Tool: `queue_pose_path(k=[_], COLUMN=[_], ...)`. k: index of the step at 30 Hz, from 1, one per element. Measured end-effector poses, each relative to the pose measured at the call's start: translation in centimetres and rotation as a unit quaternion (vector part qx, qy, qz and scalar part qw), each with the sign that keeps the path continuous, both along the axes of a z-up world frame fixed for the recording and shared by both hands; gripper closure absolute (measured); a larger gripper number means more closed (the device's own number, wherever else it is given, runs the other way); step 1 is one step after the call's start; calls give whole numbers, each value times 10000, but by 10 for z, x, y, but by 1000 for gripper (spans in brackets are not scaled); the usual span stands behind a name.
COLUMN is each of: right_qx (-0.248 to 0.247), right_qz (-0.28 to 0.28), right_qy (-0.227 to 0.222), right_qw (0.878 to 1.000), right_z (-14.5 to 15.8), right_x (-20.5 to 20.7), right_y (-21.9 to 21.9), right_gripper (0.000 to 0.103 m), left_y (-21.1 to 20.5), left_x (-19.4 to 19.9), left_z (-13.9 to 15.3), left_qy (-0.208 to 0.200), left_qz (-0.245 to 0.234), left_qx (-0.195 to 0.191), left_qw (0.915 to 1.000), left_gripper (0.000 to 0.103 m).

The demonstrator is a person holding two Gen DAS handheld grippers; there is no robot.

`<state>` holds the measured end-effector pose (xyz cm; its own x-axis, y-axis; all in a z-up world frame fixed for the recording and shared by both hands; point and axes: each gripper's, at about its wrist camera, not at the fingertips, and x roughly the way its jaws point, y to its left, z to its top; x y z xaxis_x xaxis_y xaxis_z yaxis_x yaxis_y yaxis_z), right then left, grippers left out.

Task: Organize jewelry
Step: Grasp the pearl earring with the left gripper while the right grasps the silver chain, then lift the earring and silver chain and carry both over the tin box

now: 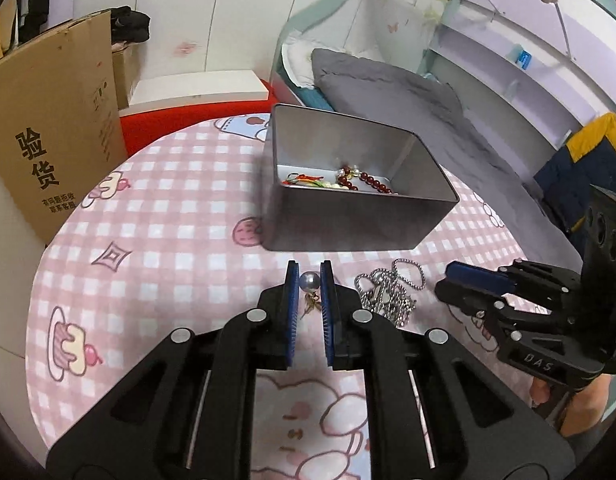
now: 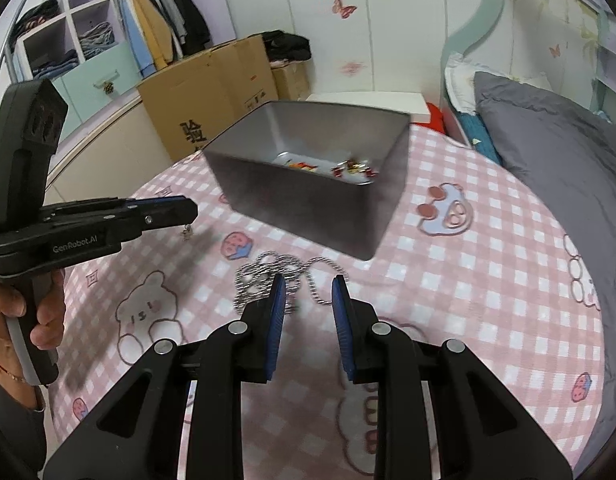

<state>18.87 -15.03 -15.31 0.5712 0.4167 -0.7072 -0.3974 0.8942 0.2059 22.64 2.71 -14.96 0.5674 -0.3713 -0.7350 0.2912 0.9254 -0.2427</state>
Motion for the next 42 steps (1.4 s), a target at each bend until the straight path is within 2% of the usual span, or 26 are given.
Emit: queue_pose_path(k=[12, 14, 15, 19, 29, 42], right_qx=[-267, -331, -322, -313, -38, 51], right_qz=[233, 215, 228, 204, 18, -31], right_qy=[199, 141, 145, 8, -662, -1681], right_qw=[9992, 9991, 9991, 9993, 9978, 9858], right_z=[-15, -15, -14, -5, 55, 148], right_x=[10, 9, 9, 1, -21, -28], right_y=[34, 35, 34, 29, 3, -10], right_gripper=[81, 95, 99, 100, 100, 100], left_y=[5, 5, 5, 4, -2, -20], left_x=[-8, -8, -8, -10, -21, -23], left_z=[3, 3, 3, 6, 36, 98], left_qy=[-18, -15, -16, -55, -358, -936], left_qz=[-75, -92, -106, -145, -279, -574], left_qx=[-3, -10, -13, -34, -94, -243], left_qw=[10000, 10000, 9999, 9999, 9989, 9937], left_gripper=[92, 92, 92, 92, 92, 92])
